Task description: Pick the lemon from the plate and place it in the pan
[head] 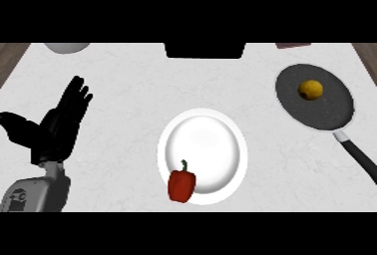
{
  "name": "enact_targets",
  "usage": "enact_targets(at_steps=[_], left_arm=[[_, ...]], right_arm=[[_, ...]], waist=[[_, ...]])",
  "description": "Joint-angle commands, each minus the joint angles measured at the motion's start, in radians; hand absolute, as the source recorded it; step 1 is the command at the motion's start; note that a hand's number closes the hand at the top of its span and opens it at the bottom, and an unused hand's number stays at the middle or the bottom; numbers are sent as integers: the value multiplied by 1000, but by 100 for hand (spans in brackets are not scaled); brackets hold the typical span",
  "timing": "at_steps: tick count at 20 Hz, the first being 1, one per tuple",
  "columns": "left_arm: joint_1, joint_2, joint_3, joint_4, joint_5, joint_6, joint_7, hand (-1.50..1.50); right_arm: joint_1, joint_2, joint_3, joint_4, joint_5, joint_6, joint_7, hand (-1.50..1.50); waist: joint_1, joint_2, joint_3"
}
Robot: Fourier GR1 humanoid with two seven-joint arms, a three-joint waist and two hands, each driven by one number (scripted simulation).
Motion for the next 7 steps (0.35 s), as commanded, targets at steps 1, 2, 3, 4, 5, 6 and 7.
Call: enact_targets(at_steps=[1, 2, 3, 4, 5, 6, 7], left_arm=[[8, 0, -4, -38, -5, 9, 22, 0], [28, -28, -25, -36, -17, 19, 2, 0], [27, -2, 1, -34, -3, 6, 5, 0], [2, -17, -2, -13, 2, 13, 7, 0], [32, -24, -22, -36, -11, 12, 7, 0], [21, -3, 8, 4, 16, -18, -15, 0], [-24, -21, -16, -9, -14, 22, 26, 0]], right_arm=[[51, -57, -7, -8, -25, 171, -112, -150], [61, -63, -4, -14, -31, 188, -115, -150], [104, -58, 2, -20, -28, 180, -156, -150], [106, -56, -10, -18, -44, 177, -156, -150], [108, -13, 15, -32, -29, 136, -164, -150], [108, -70, 12, -34, -35, 178, -146, -150], [76, -45, 12, -31, -42, 150, -114, -150]], waist=[[8, -3, 1], [2, -5, -1], [3, -3, 1], [-2, -2, 1], [5, -4, 0], [2, -2, 0], [5, -1, 1]])
